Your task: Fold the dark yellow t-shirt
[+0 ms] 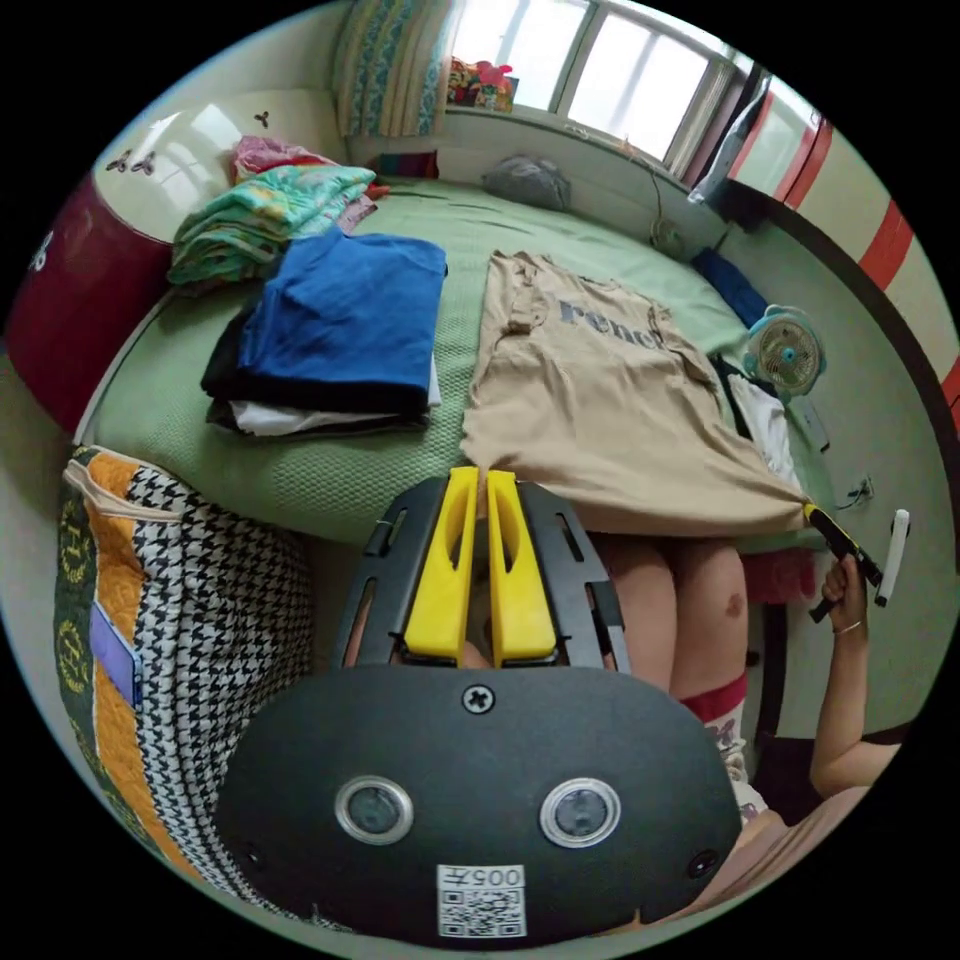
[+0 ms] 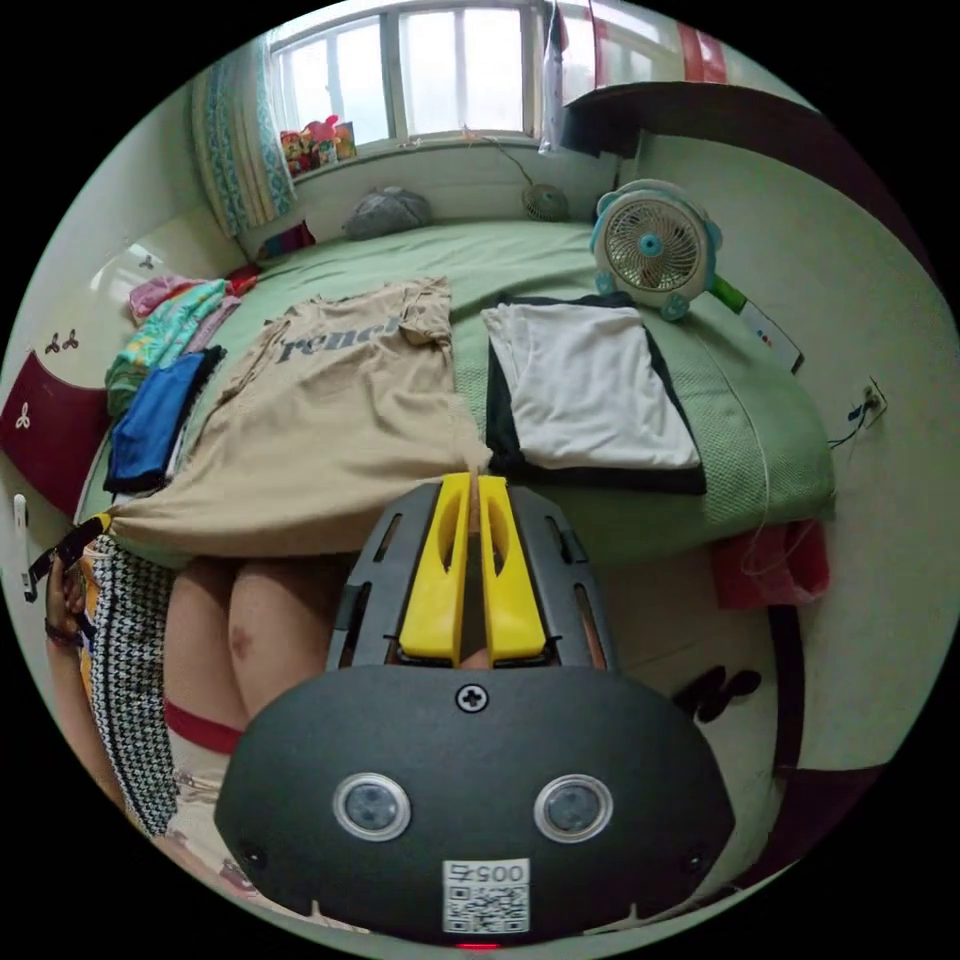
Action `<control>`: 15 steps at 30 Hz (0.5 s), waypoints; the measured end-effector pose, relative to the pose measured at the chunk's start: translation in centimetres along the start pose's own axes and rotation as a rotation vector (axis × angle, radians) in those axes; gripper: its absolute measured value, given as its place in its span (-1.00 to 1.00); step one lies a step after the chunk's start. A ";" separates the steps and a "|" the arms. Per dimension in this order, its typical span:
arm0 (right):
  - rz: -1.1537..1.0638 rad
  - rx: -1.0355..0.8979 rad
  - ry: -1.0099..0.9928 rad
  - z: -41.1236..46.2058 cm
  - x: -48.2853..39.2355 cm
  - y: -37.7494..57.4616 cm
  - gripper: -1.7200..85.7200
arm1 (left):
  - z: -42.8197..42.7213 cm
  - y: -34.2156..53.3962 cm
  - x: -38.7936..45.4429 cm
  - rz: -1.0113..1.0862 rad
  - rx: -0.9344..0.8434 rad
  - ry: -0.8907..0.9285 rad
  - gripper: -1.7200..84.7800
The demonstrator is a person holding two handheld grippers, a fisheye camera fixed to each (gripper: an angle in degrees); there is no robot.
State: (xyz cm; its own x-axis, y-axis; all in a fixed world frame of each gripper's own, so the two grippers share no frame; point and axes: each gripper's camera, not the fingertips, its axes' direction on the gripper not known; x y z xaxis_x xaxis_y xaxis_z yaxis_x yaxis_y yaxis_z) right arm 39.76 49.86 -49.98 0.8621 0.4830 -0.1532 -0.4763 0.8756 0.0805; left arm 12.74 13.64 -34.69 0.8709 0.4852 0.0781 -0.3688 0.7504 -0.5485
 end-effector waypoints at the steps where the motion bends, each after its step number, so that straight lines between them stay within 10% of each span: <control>1: -0.008 0.007 -0.013 -1.5 0.1 0.7 -0.96 | -1.2 0.8 0.3 0.013 0.007 -0.005 -0.94; 15: 0.011 0.085 -0.023 -16.1 0.7 7.8 -1.00 | -14.9 10.4 1.2 -0.004 0.176 0.020 -0.96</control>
State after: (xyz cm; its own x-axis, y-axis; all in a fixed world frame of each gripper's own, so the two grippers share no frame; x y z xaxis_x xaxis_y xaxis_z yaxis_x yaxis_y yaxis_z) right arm 33.86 56.94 -65.27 0.8611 0.4918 -0.1294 -0.4702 0.8669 0.1658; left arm 14.84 15.36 -52.72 0.8781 0.4742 0.0631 -0.4148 0.8204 -0.3936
